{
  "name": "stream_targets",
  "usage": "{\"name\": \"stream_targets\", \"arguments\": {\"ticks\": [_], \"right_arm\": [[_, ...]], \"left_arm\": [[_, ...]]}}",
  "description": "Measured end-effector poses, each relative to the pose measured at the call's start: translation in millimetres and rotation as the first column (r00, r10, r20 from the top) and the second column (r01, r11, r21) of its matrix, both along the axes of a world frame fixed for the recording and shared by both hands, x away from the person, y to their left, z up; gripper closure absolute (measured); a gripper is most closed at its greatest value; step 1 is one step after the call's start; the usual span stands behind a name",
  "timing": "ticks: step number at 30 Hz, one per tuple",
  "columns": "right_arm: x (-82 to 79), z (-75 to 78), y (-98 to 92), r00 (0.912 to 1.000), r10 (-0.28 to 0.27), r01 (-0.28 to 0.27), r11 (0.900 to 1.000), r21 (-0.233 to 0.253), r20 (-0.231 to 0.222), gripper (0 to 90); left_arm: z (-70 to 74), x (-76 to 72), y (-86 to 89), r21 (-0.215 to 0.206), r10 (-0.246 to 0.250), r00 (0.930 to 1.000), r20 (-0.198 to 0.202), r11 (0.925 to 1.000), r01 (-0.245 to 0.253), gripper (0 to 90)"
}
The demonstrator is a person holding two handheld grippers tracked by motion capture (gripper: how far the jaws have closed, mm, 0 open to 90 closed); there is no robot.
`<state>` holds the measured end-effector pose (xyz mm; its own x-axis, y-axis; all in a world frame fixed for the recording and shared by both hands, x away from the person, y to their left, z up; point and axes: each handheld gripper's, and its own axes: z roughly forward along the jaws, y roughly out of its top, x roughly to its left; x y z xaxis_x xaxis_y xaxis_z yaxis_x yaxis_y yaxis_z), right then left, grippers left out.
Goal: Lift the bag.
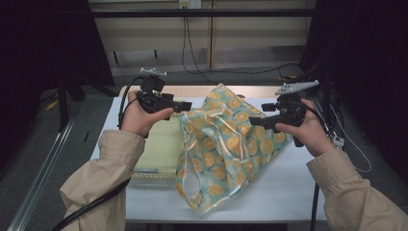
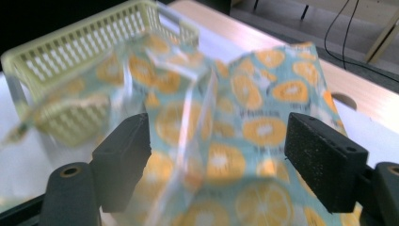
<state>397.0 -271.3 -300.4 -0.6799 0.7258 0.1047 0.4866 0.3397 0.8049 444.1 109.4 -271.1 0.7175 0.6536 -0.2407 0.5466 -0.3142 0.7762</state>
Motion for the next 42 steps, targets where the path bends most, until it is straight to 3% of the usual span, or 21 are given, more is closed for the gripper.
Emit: {"name": "stream_targets", "arguments": {"ticks": [6,8,11,16,22,31,40,42], "right_arm": [[-14.2,-33.4,-8.3,0.9998,0.002,-0.002,1.000,0.005,-0.022,22.0],[-19.1,-43.2,-10.0,0.9997,0.004,-0.004,1.000,0.003,-0.025,21.9],[-26.3,-56.7,-11.8,0.9994,0.004,-0.005,1.000,-0.028,-0.033,21.8],[-39.4,-73.7,-16.0,0.9988,0.009,-0.010,1.000,-0.028,-0.047,21.8],[-53.1,-88.1,-20.2,0.9986,0.014,-0.016,0.999,-0.037,-0.051,21.8],[-67.5,-110.7,-26.6,0.9979,0.005,-0.007,1.000,-0.027,-0.065,21.6],[-76.2,-124.4,-31.8,0.9967,0.006,-0.009,1.000,-0.029,-0.081,21.3],[-78.9,-126.0,-33.8,0.9970,0.004,-0.007,0.999,-0.036,-0.077,21.3]], "left_arm": [[-19.8,-9.6,8.2,-0.016,-0.021,0.9998,0.003,0.9996,0.021,10.9],[-26.9,-14.4,12.7,-0.039,-0.028,0.9996,0.005,0.9989,0.028,9.6],[-37.1,-21.4,17.5,-0.028,-0.029,0.9995,0.013,0.9992,0.030,8.2],[-52.8,-35.5,27.4,-0.021,-0.039,0.9987,0.034,0.9990,0.040,7.5],[-71.4,-48.3,37.9,-0.001,-0.038,0.9990,0.023,0.9993,0.038,7.5],[-86.0,-74.8,47.8,0.026,-0.056,0.9975,0.042,0.9981,0.055,7.7],[-100.3,-87.3,60.6,0.061,-0.049,0.9984,0.030,0.9970,0.047,7.9],[-103.7,-88.6,63.4,0.052,-0.040,0.9985,0.037,0.9980,0.038,7.9]]}}
